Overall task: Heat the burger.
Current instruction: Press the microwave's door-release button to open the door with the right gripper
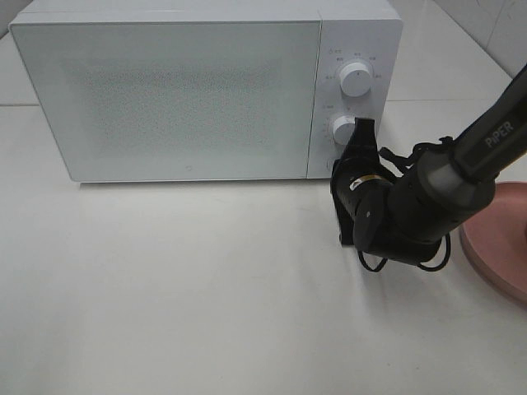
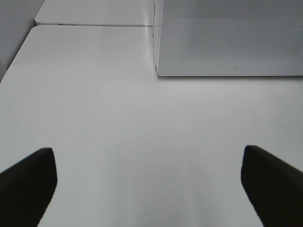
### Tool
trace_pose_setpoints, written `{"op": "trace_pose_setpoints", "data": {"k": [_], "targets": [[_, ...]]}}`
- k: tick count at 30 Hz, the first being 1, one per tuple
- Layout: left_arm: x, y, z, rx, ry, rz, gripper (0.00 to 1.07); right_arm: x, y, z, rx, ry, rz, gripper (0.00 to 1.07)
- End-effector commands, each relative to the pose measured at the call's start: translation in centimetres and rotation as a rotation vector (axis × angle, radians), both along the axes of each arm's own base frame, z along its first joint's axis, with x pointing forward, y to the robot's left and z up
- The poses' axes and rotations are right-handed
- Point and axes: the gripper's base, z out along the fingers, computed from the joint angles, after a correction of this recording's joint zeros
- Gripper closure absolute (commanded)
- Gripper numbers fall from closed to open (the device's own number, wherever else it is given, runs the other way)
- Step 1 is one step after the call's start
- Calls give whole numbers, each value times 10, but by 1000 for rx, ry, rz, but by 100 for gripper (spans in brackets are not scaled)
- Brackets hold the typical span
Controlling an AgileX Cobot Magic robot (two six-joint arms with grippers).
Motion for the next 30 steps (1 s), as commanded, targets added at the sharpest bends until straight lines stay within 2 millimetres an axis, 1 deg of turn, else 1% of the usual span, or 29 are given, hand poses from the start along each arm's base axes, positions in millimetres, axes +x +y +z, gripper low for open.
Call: {"op": "trace_pose_setpoints", "data": {"k": [1,8,11,19,25,30], "targets": [[-3,0,0,-1,-34,-4,9,4,0,3,-8,-23,11,107],[-3,0,0,-1,-34,-4,9,5,1,4,-1,-28,7,107],[-3,0,0,-1,-34,-4,9,10,4,8,11,-49,11,107],[-3,0,0,-1,-34,-4,9,19,8,7,3,-90,-4,107],[-3,0,0,-1,-34,-4,9,25,6,17,-28,-182,-39,107],[-3,0,0,-1,-34,-4,9,34,9,27,-32,-236,-58,107]]}}
